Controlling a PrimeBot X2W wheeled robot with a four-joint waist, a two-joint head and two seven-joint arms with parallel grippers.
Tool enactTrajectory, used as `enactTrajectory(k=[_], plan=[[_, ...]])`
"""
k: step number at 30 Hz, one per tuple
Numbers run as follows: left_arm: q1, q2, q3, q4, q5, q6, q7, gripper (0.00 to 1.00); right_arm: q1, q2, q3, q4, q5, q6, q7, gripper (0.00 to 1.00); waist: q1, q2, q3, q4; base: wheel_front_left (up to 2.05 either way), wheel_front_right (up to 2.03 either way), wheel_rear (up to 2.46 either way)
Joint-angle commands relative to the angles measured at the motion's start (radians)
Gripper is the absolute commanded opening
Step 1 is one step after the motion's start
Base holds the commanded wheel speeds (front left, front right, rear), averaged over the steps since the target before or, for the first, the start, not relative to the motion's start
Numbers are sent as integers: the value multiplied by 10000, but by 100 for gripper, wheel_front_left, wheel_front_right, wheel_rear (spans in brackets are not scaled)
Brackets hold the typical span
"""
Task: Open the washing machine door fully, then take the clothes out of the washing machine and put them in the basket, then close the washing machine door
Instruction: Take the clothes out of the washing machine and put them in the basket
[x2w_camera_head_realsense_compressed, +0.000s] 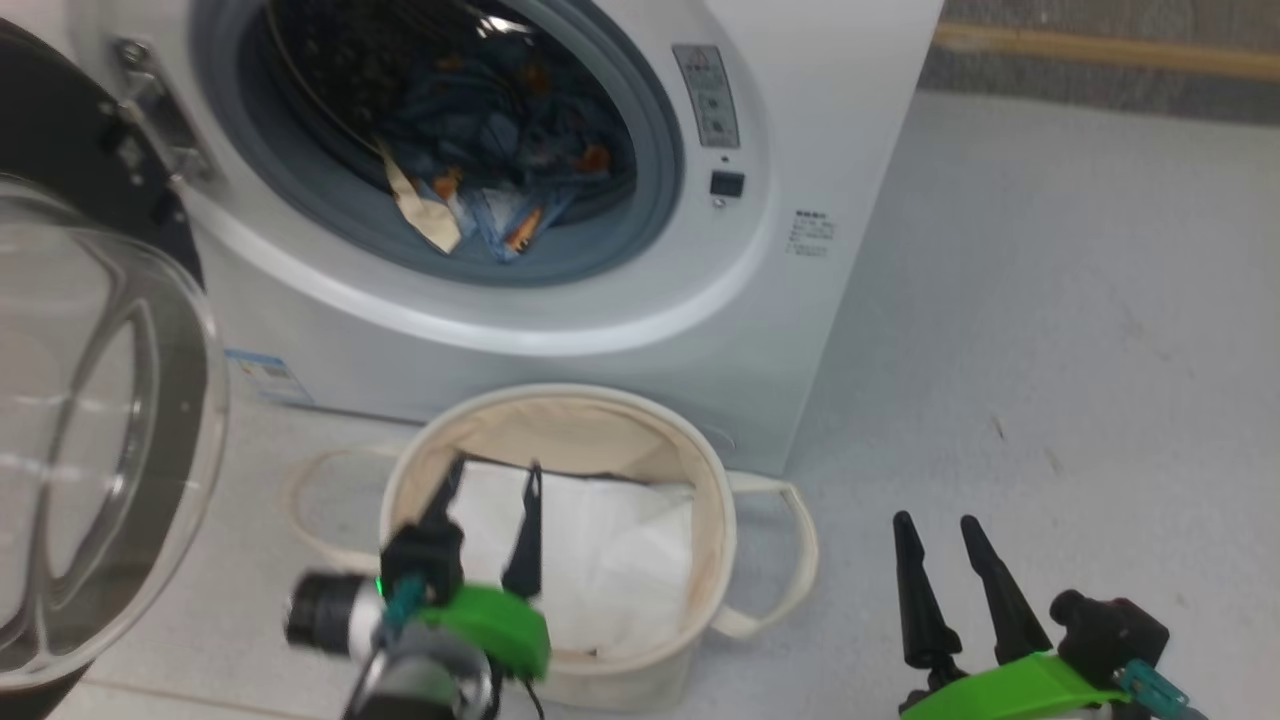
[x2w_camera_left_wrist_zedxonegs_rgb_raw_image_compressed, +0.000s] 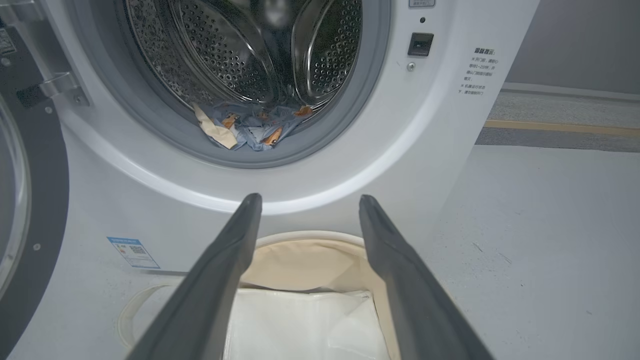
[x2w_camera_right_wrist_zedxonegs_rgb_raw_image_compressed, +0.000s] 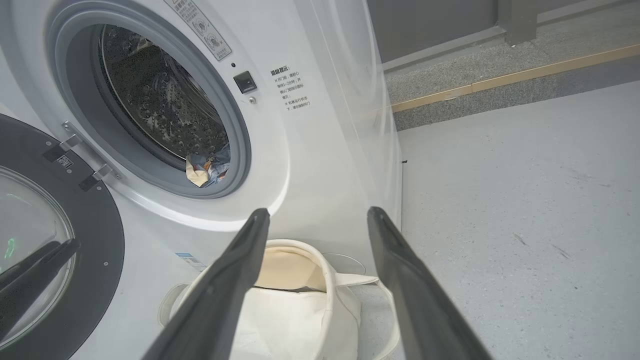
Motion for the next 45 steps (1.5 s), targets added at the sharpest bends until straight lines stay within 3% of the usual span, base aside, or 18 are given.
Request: enactTrajectory(k=[1,10,13,19,26,35,43,44,45], plan=[[-1085,198,557,-55,177,107,-53,100,-373,-70,383,-429,-1,10,-124,100,0,0,741,-400,0,0,0],[-4727,950,1228,1431,603,387,114,100,-1229,-70,596,-783,99,10,-124,100,0,0,3138,-994,0,0,0],[-6564,1381,1459,2231,757,587,509,100,-1817,-70,916,-941,314,10,-124,100,0,0,4239,-1279,0,0,0],[-8834,1783,1429,3726,1053,825,1780,100,-2568,-70,1380,-989,576,10,-124,100,0,0,5419,-1533,0,0,0],[-10656,2173,1100,5251,1530,1083,2750,100,-3055,-70,1540,-1090,807,10,-124,100,0,0,6029,-1753,0,0,0],[-11838,2629,606,6643,2119,1633,3015,100,-3176,-70,1492,-1156,842,10,-124,100,0,0,6290,-1904,0,0,0],[-12326,2606,543,7142,1964,1415,2658,98,-3271,-70,1504,-1221,762,10,-124,100,0,0,6556,-1971,0,0,0],[-12337,2592,520,7192,1940,1298,2617,0,-3282,-70,1503,-1226,752,10,-124,100,0,0,6574,-1981,0,0,0],[-12345,2594,505,7239,1916,1220,2573,0,-3290,-70,1497,-1230,744,10,-124,100,0,0,6586,-1992,0,0,0]])
